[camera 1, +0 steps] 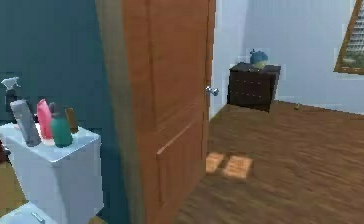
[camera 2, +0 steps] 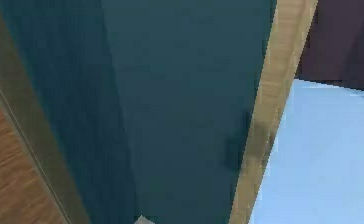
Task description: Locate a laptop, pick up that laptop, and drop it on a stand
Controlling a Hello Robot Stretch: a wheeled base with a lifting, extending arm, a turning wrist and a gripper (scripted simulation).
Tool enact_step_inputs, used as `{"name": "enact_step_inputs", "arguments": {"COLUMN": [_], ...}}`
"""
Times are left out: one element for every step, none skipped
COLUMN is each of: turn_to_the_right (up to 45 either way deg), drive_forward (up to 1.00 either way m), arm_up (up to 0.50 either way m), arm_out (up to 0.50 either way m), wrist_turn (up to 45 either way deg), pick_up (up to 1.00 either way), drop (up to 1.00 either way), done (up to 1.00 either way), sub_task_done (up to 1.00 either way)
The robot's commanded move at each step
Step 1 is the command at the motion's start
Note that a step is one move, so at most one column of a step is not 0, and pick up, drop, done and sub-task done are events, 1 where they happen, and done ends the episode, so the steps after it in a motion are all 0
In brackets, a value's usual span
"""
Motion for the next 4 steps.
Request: {"name": "enact_step_inputs", "arguments": {"turn_to_the_right": [-45.0,-45.0,-12.0,0.0], "drive_forward": [0.0,0.0,0.0,0.8], "arm_up": [0.0,0.0,0.0,0.0], "arm_out": [0.0,0.0,0.0,0.0], "wrist_turn": [0.0,0.0,0.0,0.0], "pick_up": [0.0,0.0,0.0,0.0], "drop": [0.0,0.0,0.0,0.0], "done": [0.0,0.0,0.0,0.0], "sub_task_done": [0.0,0.0,0.0,0.0]}}
